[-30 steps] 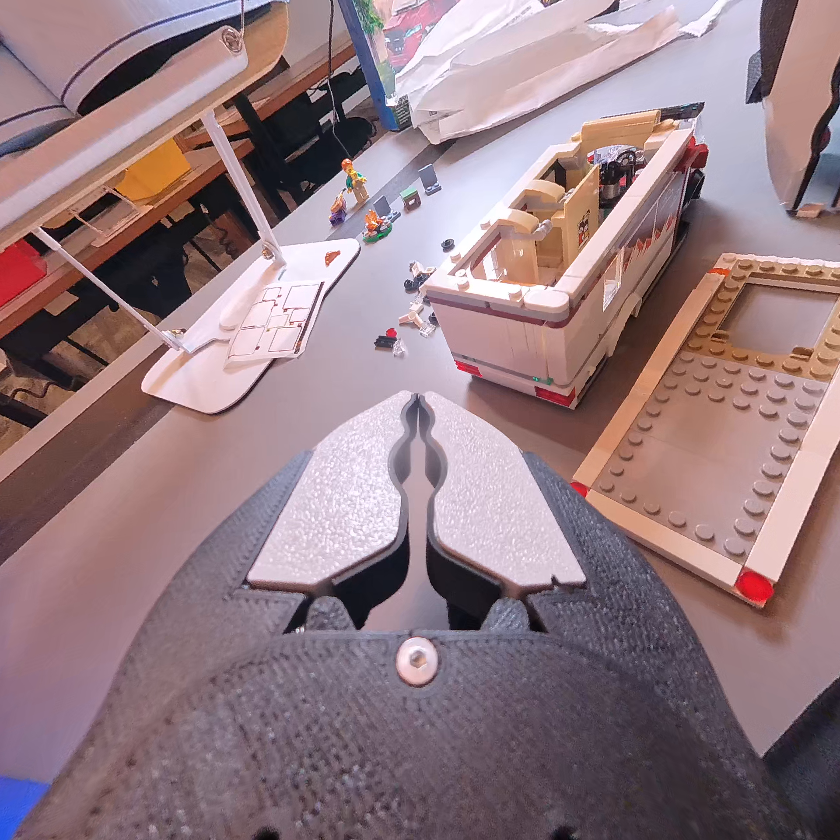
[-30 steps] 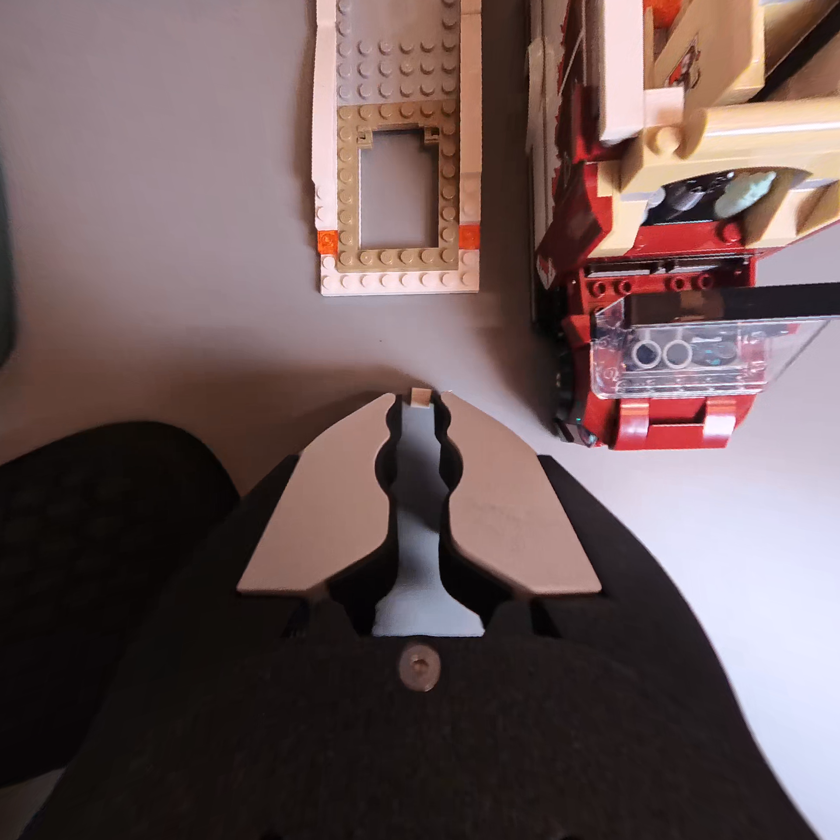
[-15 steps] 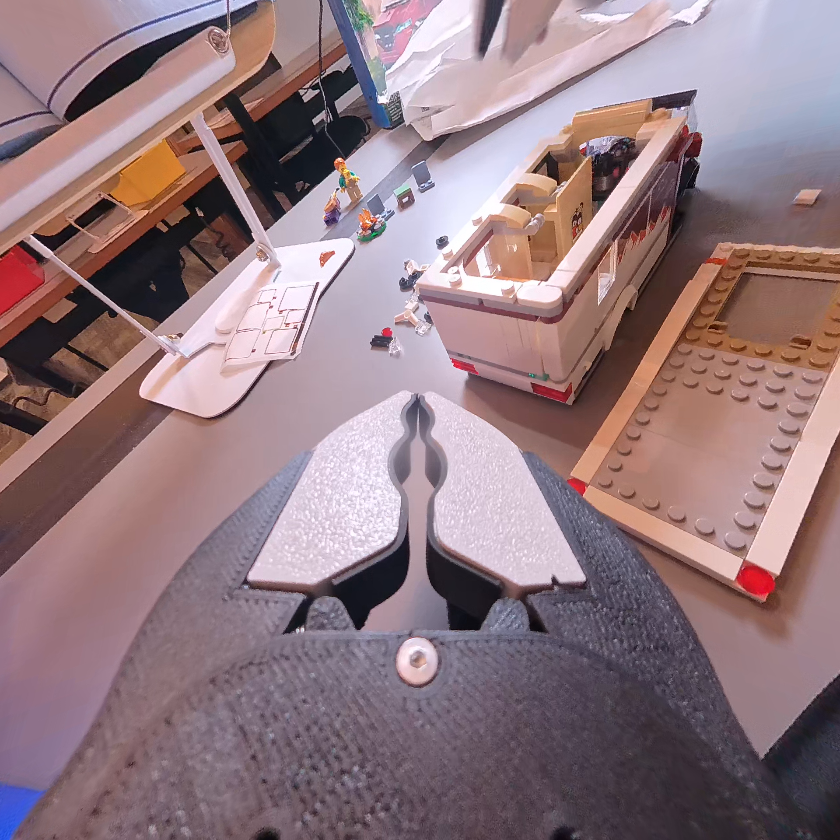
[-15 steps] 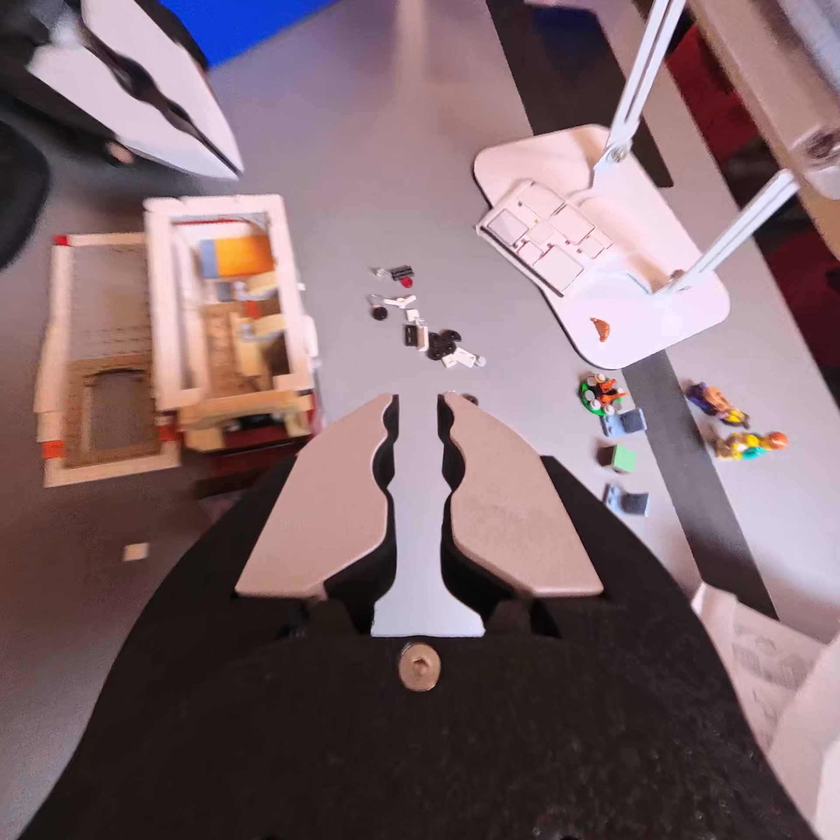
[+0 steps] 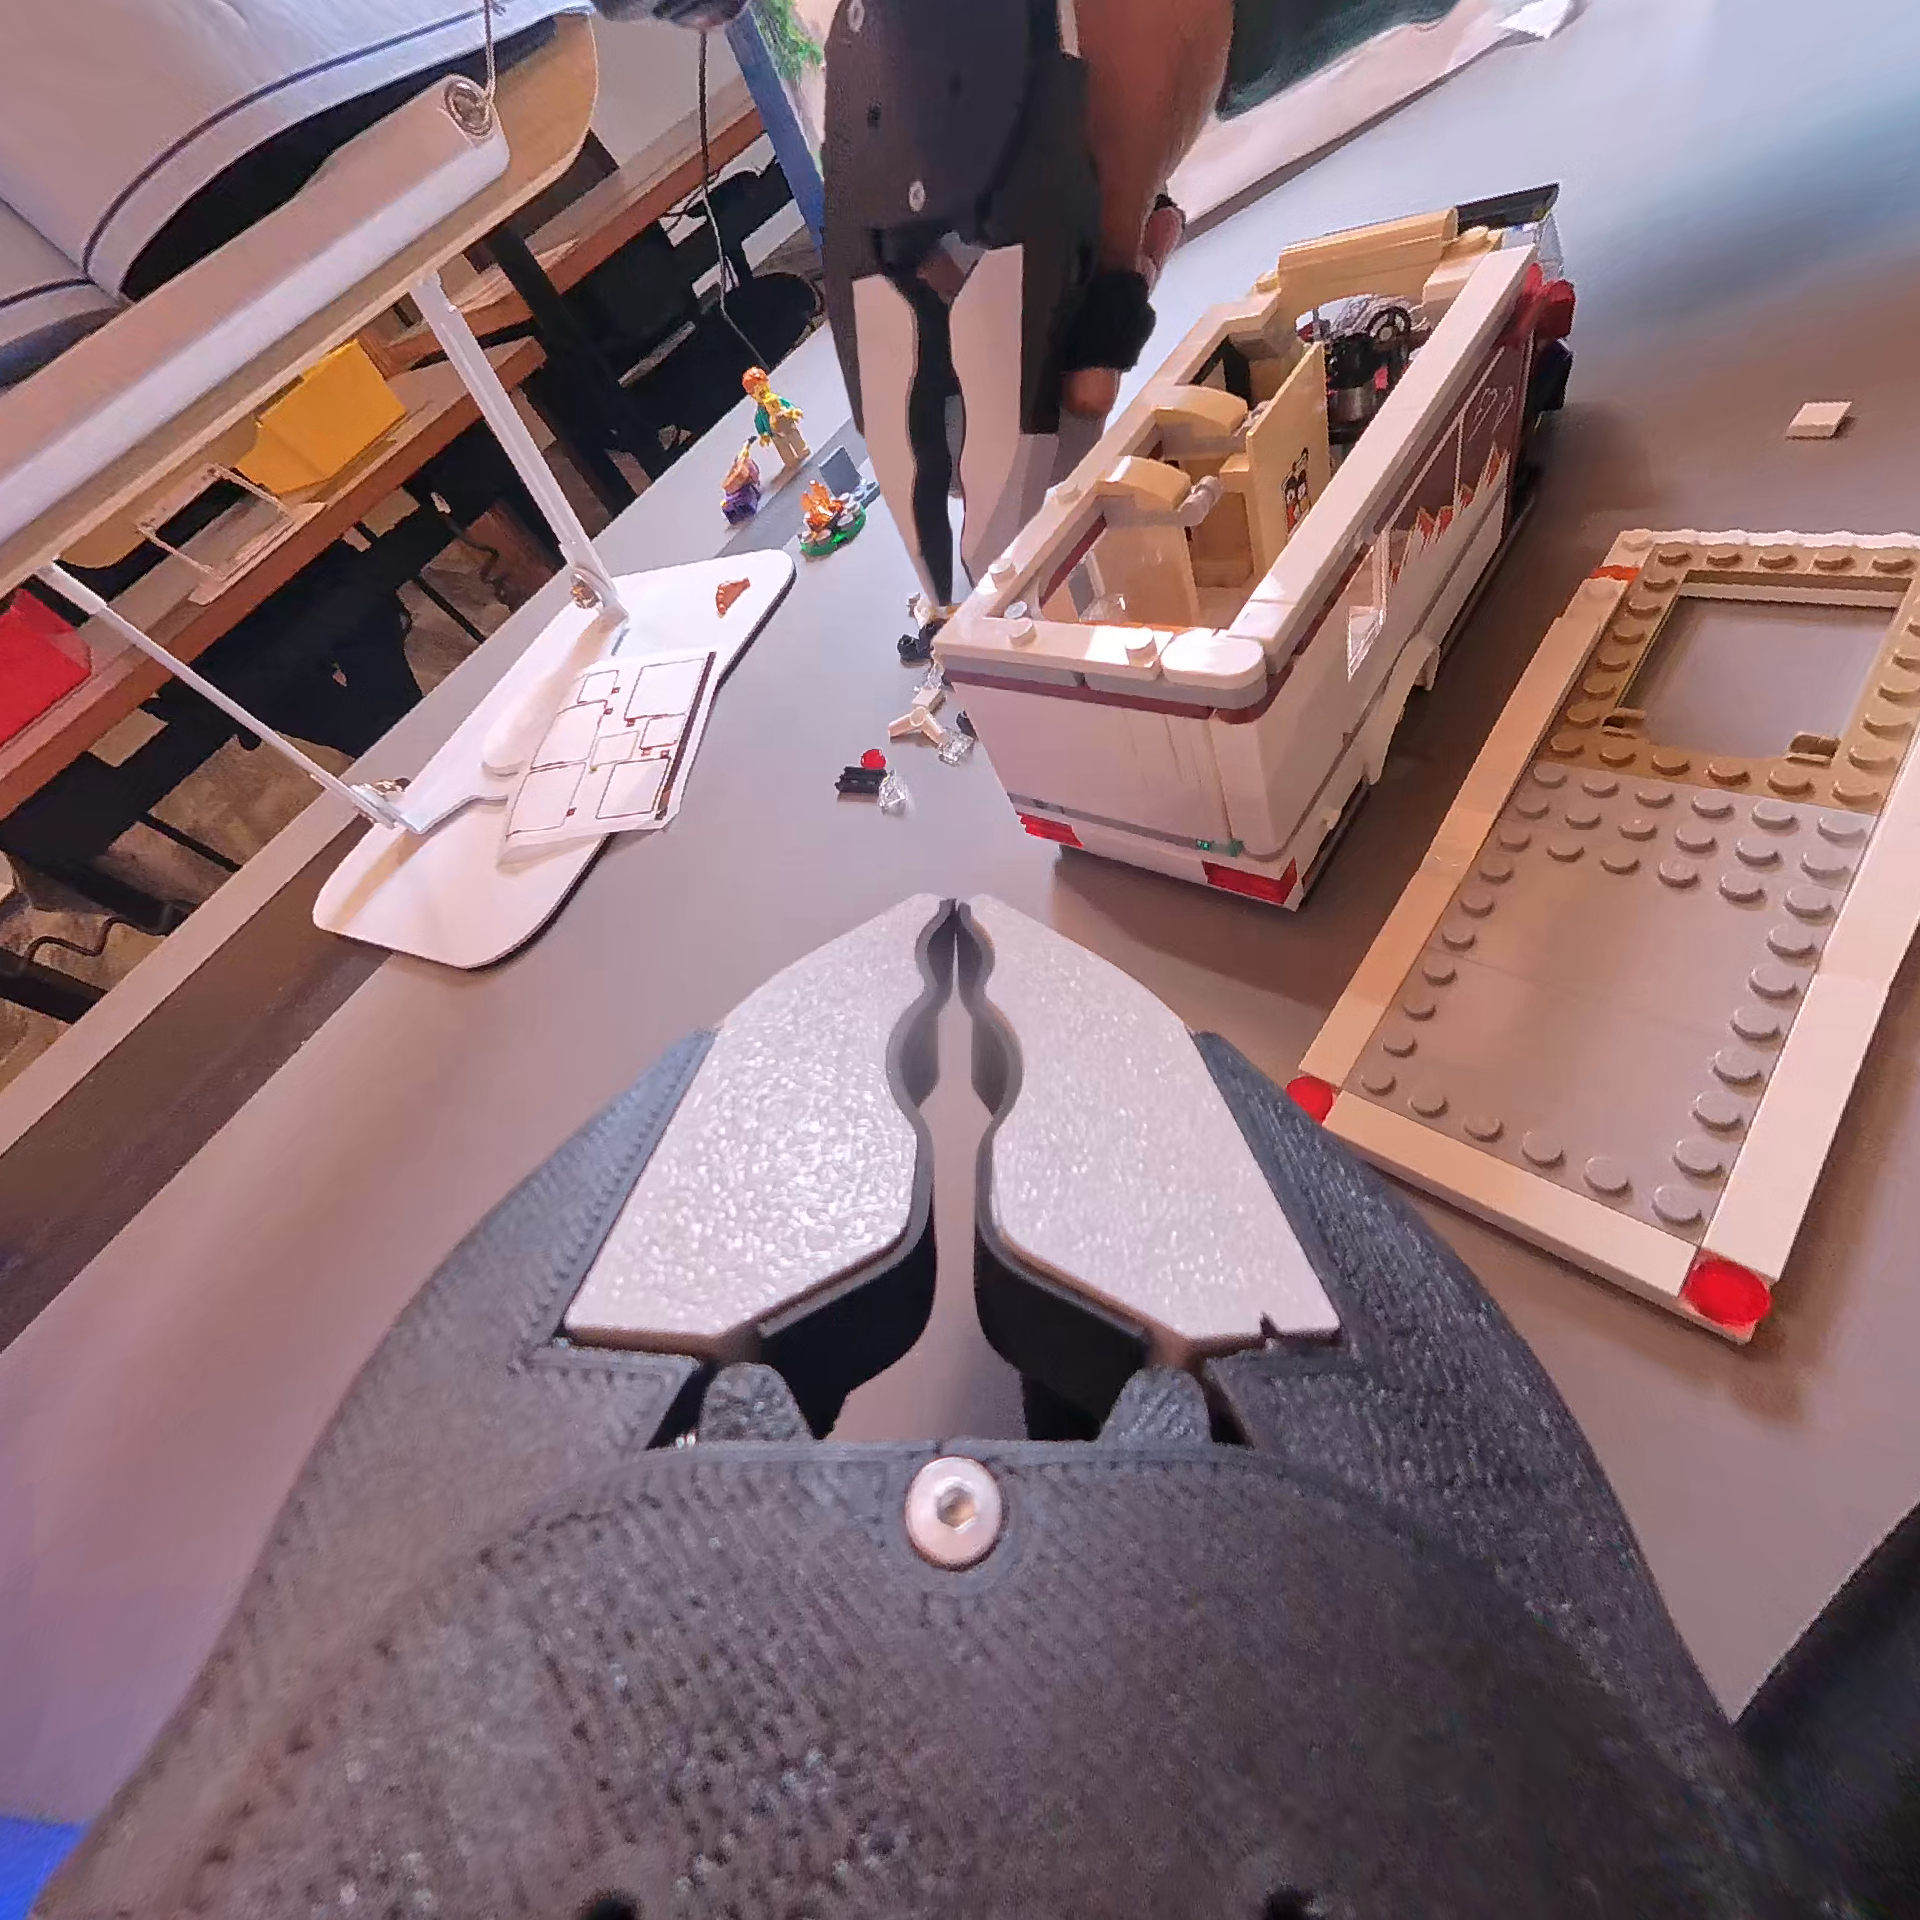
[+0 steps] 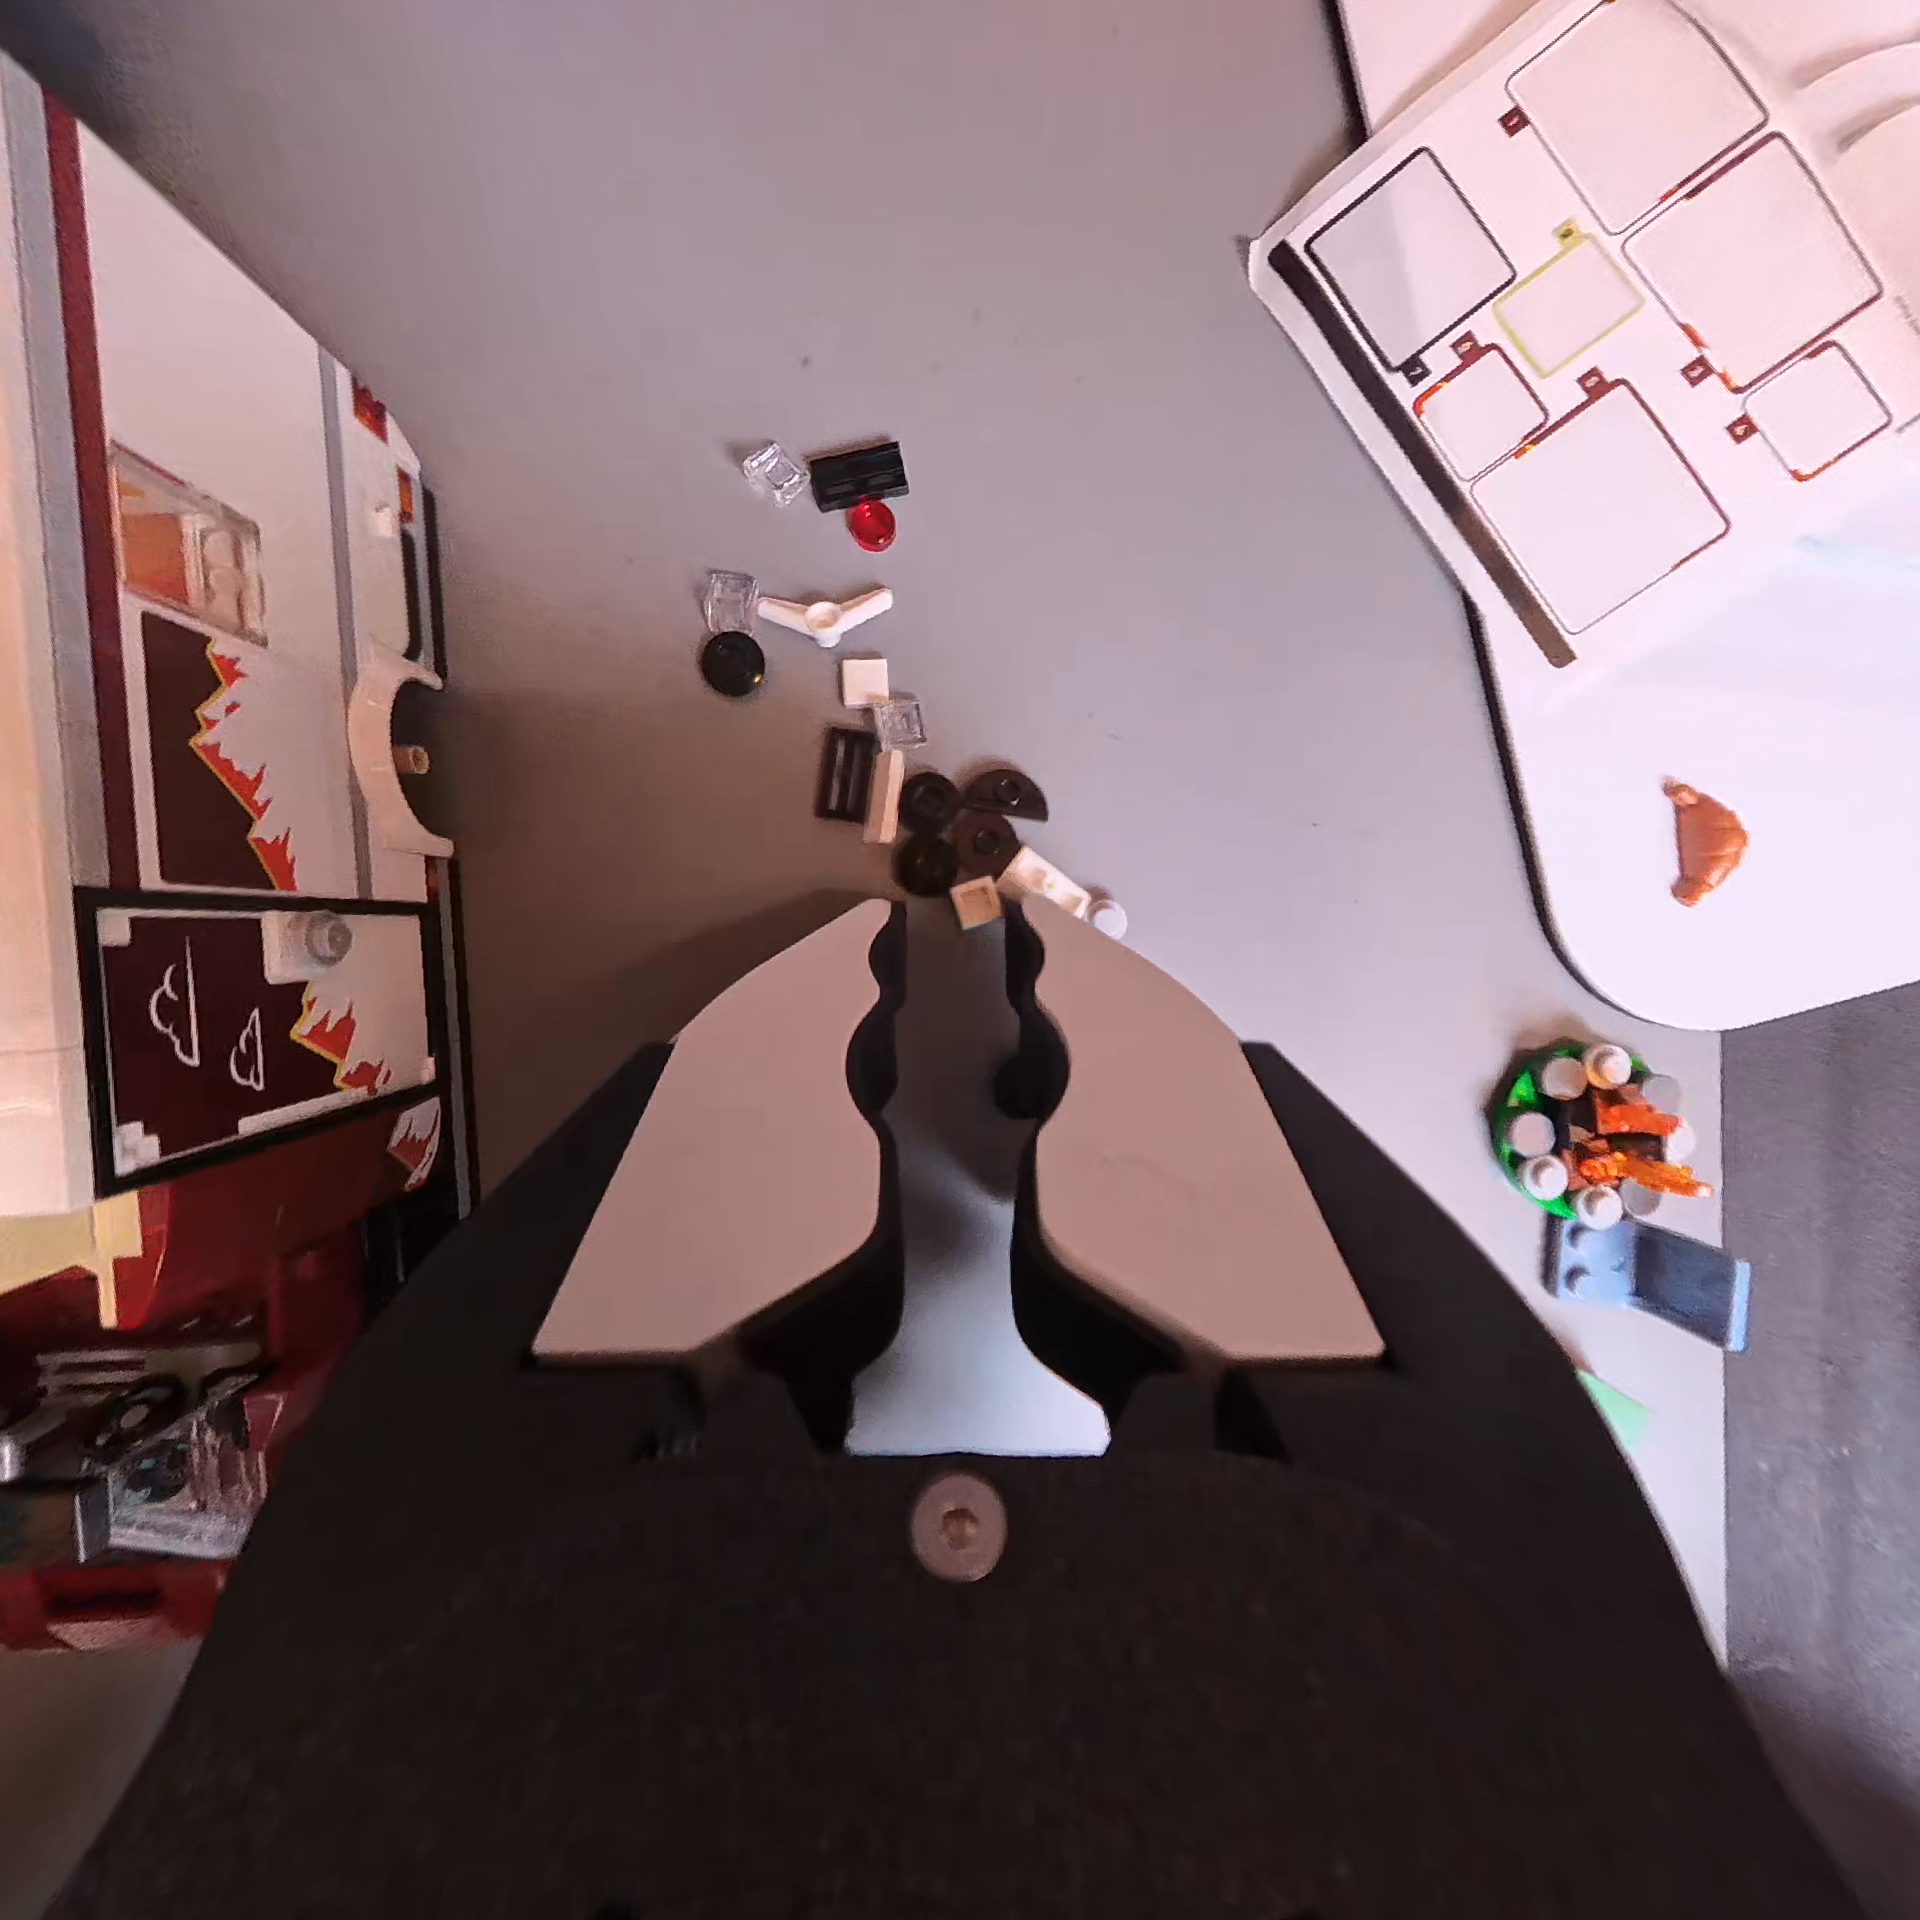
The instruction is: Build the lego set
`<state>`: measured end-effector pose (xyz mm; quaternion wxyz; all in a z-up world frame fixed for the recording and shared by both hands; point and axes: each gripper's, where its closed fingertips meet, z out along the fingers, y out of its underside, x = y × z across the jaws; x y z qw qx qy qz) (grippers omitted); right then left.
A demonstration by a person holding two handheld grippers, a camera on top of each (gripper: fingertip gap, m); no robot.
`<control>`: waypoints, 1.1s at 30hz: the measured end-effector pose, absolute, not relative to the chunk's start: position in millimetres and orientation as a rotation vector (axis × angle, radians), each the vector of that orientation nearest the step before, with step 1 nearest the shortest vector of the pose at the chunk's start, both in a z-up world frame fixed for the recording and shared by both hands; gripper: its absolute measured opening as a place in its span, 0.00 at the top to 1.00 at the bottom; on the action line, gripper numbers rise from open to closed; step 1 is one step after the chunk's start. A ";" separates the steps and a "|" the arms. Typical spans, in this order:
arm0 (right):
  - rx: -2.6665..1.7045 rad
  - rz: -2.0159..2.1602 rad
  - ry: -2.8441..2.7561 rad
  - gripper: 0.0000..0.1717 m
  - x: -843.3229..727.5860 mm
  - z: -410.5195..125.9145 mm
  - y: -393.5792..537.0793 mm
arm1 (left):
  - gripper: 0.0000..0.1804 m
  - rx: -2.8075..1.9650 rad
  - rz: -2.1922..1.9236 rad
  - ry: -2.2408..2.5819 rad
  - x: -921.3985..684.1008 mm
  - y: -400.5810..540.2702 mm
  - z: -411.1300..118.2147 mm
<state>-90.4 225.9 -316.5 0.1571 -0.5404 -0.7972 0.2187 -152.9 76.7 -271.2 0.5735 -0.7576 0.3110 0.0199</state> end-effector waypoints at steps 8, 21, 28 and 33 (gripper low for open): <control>-1.543 0.697 -2.214 0.95 -72.0 -283.4 214.7 | 1.00 -1.772 0.046 0.738 -151.7 75.9 -271.5; -1.510 0.461 -2.450 0.91 67.0 -291.2 77.3 | 1.00 -1.759 0.052 0.786 -139.5 72.6 -273.5; -1.452 0.592 -2.356 0.85 64.4 -268.2 61.0 | 1.00 -1.765 0.064 0.788 -139.8 72.5 -274.6; -1.449 0.617 -2.336 0.85 67.3 -269.9 56.1 | 1.00 -1.767 0.070 0.789 -140.3 72.9 -275.0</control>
